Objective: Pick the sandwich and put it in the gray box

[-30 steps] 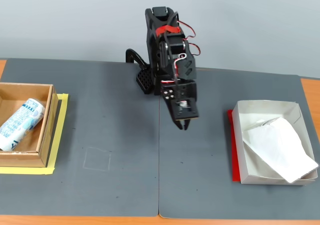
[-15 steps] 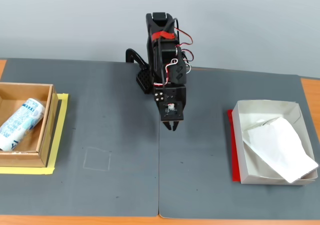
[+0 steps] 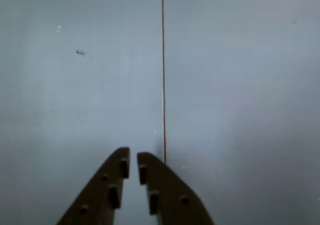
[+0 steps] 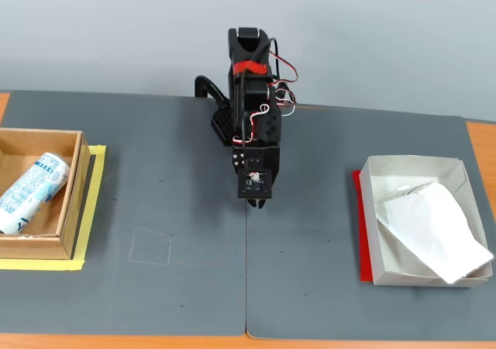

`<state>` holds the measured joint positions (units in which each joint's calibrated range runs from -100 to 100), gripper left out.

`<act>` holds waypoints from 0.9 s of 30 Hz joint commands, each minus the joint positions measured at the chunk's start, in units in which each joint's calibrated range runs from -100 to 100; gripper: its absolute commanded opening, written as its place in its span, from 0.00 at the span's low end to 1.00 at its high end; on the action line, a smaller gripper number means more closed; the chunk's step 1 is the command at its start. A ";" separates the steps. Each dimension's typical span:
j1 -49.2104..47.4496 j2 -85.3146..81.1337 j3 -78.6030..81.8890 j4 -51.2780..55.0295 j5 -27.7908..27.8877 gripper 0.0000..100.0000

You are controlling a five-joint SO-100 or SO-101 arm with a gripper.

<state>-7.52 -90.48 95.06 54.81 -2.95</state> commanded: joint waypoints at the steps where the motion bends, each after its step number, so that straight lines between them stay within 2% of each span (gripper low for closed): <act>1: 0.47 -1.55 -0.22 0.05 0.27 0.02; 27: 2.33 -8.50 3.04 0.05 0.12 0.02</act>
<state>-5.60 -98.56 97.75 54.81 -2.95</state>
